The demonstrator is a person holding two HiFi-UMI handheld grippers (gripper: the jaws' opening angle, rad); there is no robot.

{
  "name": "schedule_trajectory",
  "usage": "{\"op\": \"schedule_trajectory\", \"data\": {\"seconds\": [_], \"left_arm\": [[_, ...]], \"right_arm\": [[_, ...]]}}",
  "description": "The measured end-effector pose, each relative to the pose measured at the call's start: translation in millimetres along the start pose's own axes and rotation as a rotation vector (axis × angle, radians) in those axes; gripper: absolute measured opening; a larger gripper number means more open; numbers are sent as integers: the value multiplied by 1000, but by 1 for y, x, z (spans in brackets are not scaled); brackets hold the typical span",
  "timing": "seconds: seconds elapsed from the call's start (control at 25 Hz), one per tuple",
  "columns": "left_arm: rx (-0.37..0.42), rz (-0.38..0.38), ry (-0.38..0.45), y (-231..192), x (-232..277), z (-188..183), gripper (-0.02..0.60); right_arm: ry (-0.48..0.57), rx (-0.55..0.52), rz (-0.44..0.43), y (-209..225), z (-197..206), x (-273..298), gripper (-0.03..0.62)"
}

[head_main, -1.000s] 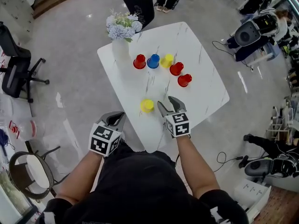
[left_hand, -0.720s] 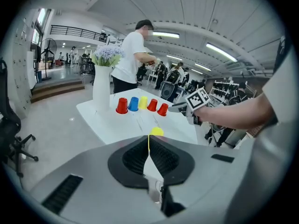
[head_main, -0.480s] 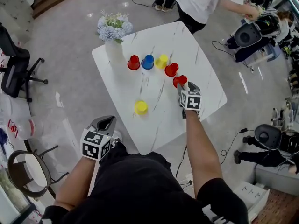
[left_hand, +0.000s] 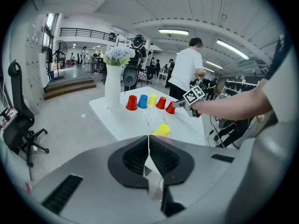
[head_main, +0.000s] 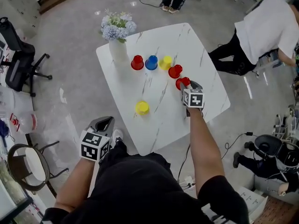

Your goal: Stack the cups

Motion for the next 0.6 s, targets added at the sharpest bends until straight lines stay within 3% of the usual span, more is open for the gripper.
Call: {"op": "schedule_trajectory", "data": {"seconds": [0.32, 0.6], "left_arm": [[8, 8, 9, 3, 5, -4, 9], [36, 41, 21, 4, 11, -11, 9]], "right_arm": [[64, -38, -60, -28, 1, -35, 212], [53, -116, -152, -94, 25, -71, 212]]}}
Point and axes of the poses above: the fingertips, and each gripper's own axes: x forward along the fingers, y to its right, z out of its underside, the point moved 9 cm from there along -x, backward along the fingers, and after that the axes turned 4 degrees about -z, right-handed, at the moved point
